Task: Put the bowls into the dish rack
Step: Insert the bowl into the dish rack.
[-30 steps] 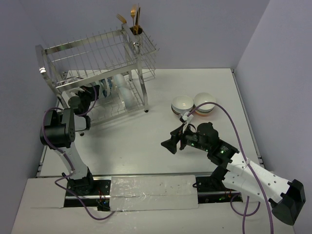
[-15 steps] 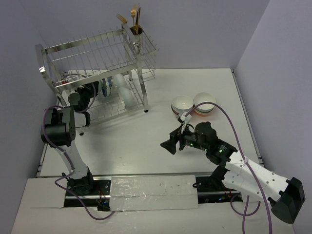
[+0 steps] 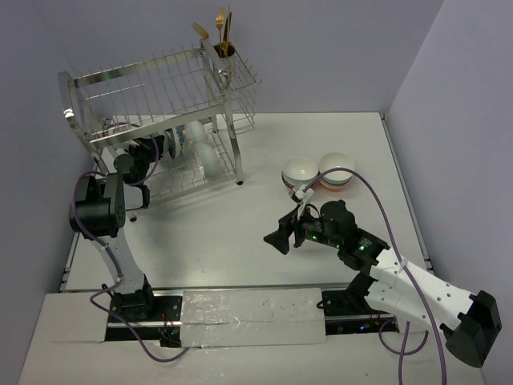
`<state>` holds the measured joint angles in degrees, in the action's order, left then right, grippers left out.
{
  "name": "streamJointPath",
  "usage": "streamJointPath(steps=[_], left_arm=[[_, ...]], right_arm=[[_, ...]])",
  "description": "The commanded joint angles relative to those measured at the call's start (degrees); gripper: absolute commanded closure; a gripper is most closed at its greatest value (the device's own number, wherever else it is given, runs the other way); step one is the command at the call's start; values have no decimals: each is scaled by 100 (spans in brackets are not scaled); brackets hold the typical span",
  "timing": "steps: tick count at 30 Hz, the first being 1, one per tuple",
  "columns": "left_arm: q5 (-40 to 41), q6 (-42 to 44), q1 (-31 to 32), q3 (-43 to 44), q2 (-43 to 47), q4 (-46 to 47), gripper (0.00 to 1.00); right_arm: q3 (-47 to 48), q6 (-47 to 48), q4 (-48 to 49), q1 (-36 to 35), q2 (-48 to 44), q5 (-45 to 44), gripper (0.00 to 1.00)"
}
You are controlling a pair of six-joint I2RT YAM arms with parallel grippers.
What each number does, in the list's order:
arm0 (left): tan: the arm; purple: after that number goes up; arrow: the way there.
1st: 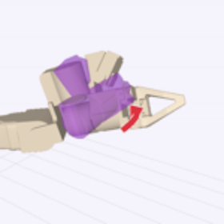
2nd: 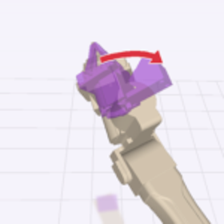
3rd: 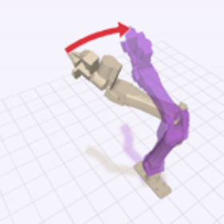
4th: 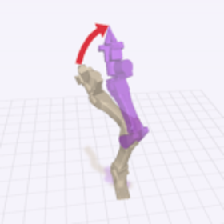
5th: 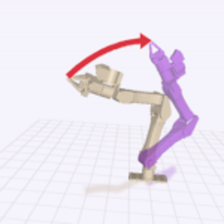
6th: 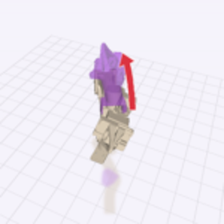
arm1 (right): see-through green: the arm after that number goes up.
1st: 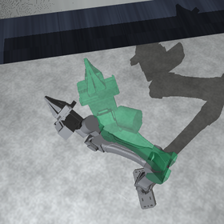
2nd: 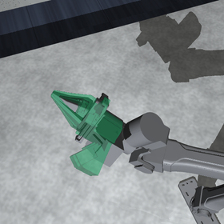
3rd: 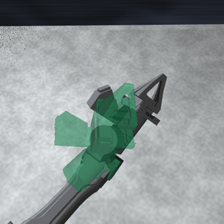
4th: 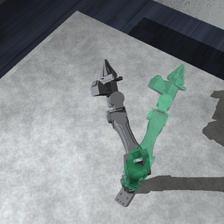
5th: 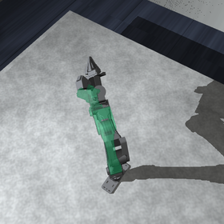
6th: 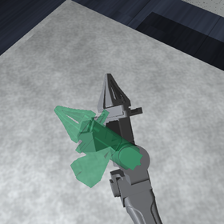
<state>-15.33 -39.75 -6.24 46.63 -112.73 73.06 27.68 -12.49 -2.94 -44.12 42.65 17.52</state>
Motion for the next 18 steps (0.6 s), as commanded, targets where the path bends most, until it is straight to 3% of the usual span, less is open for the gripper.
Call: streamJointPath(steps=[1, 10, 18], left_arm=[[-93, -77, -26, 136, -65, 3373, 100], [-356, -244, -26, 337, -206, 3382, 100], [-40, -253, -26, 92, -136, 3373, 100]], right_arm=[[79, 80, 259, -53, 24, 94, 14], [71, 89, 259, -53, 6, 138, 14], [71, 89, 259, -53, 6, 155, 15]])
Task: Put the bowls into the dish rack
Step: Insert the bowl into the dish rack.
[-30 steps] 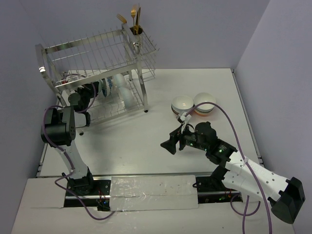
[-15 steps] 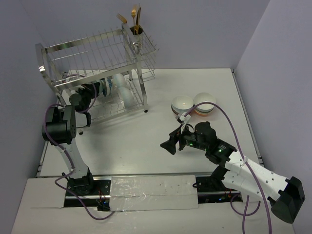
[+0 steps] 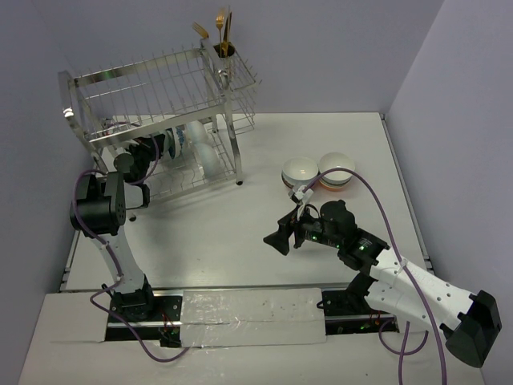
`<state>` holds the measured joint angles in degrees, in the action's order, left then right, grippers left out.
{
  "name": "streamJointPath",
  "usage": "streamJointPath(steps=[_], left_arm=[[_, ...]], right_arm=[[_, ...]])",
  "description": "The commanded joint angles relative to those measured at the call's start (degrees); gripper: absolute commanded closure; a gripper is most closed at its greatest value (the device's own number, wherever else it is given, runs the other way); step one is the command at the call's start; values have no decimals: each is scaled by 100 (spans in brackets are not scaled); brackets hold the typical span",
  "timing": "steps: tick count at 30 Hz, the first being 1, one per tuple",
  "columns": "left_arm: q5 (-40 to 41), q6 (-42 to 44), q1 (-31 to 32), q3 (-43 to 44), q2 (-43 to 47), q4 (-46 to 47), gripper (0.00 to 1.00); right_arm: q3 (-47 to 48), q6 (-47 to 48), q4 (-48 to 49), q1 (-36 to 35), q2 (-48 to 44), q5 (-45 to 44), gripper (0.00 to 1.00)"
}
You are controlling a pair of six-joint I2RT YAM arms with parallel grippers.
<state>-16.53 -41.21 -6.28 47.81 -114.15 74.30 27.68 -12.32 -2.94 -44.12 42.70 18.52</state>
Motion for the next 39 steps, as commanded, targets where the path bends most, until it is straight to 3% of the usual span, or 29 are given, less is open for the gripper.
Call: streamJointPath(steps=[1, 20, 26, 32, 39], left_arm=[[167, -133, -22, -52, 24, 3257, 100], [792, -818, -40, -368, -81, 3257, 99], [1187, -836, -40, -615, 50, 3249, 87], [1310, -1064, -40, -694, 42, 3248, 66], [1460, -1170, -39, -949, 199, 3240, 56]], right_arm=[[62, 71, 259, -62, 2, 37, 15], [53, 89, 268, -62, -60, 55, 15], [53, 89, 259, -53, -51, 72, 15], [62, 89, 259, -53, -42, 72, 16], [71, 89, 259, -53, -25, 108, 16]])
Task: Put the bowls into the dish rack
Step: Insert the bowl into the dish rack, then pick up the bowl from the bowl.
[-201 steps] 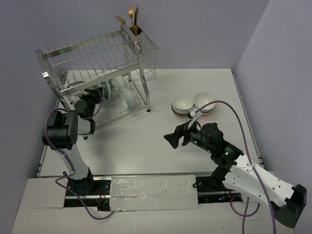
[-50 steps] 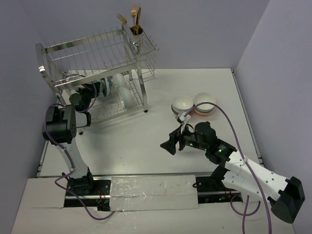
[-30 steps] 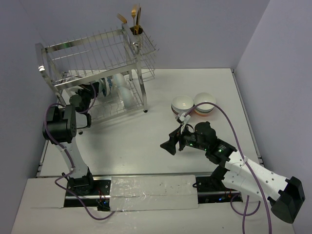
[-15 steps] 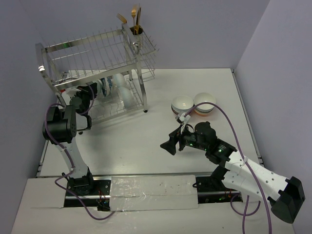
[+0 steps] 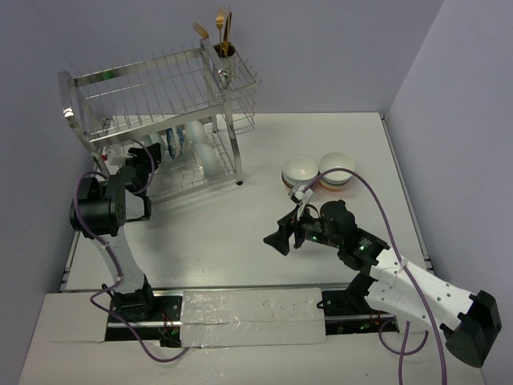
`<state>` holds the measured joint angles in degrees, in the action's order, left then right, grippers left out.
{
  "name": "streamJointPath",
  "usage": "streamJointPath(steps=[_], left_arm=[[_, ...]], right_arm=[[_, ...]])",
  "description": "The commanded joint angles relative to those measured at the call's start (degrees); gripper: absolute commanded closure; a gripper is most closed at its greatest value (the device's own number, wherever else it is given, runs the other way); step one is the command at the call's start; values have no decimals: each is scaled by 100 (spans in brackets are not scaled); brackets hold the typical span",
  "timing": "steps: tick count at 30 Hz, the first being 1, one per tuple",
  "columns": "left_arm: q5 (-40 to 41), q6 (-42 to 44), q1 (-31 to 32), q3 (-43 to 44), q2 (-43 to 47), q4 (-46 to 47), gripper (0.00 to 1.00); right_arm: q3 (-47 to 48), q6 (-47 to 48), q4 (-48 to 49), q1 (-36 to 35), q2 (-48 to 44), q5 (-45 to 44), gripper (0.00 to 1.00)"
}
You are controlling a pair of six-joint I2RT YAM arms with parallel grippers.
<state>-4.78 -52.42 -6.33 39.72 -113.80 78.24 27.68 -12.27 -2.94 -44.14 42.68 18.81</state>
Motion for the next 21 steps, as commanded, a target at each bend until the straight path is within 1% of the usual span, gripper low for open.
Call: streamJointPath(steps=[1, 4, 9, 10, 12, 13, 14, 15, 19, 21], left_arm=[[302, -66, -35, -167, 182, 2846, 53], [398, -110, -26, -351, 279, 2838, 47], [451, -110, -18, -562, 411, 2837, 41], [451, -58, 8, -641, 428, 2837, 35], [636, 39, 35, -703, 525, 2820, 29], [679, 126, 53, -764, 578, 2811, 24], [688, 179, 61, -791, 622, 2733, 21], [697, 215, 70, -817, 735, 2671, 15], [706, 382, 70, -940, 1026, 2372, 11], [724, 400, 79, -1001, 1166, 2196, 7]], right_arm=[[71, 85, 259, -51, -22, 88, 16], [71, 85, 259, -51, -31, 97, 16], [62, 76, 408, -51, -58, 97, 16], [62, 76, 408, -51, -49, 114, 16], [62, 67, 426, -51, -49, 123, 16], [62, 67, 426, -51, -49, 141, 16], [71, 67, 408, -51, -49, 141, 16], [71, 67, 408, -42, -49, 141, 16], [71, 58, 400, -51, -75, 141, 16], [71, 50, 408, -51, -84, 149, 16]])
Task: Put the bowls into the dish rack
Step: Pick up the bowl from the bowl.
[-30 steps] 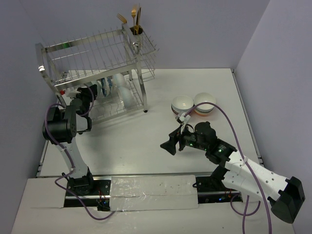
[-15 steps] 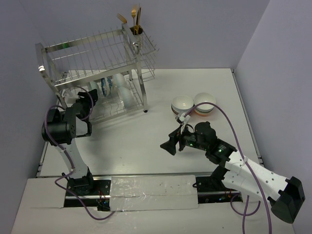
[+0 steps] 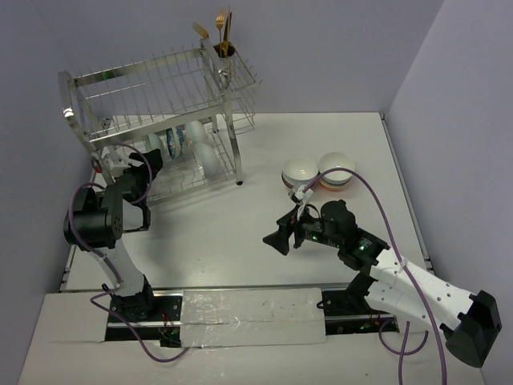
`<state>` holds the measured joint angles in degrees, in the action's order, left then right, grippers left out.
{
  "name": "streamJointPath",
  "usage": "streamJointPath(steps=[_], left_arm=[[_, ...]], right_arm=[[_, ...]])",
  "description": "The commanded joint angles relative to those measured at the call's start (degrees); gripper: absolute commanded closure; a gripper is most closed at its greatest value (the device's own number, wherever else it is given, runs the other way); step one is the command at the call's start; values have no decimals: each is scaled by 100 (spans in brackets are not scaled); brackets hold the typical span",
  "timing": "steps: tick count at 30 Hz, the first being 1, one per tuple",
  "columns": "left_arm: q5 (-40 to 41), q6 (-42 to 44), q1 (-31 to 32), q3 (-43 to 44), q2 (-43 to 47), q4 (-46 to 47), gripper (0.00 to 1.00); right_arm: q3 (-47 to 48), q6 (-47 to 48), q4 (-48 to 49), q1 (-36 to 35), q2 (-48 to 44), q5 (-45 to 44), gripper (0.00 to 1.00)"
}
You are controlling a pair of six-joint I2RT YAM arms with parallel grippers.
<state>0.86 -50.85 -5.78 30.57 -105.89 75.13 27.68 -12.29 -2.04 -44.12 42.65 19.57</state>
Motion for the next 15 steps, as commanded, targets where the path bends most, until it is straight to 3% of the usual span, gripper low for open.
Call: streamJointPath(steps=[1, 4, 15], left_arm=[[168, 251, 33, -103, 471, 2454, 6], [212, 338, 68, -200, 700, 2208, 1], [370, 382, 200, -315, 1851, 162, 1]], right_arm=[[71, 52, 327, -53, -108, 90, 16], [62, 43, 354, -53, -117, 99, 16], [62, -45, 240, -53, -257, -480, 15]])
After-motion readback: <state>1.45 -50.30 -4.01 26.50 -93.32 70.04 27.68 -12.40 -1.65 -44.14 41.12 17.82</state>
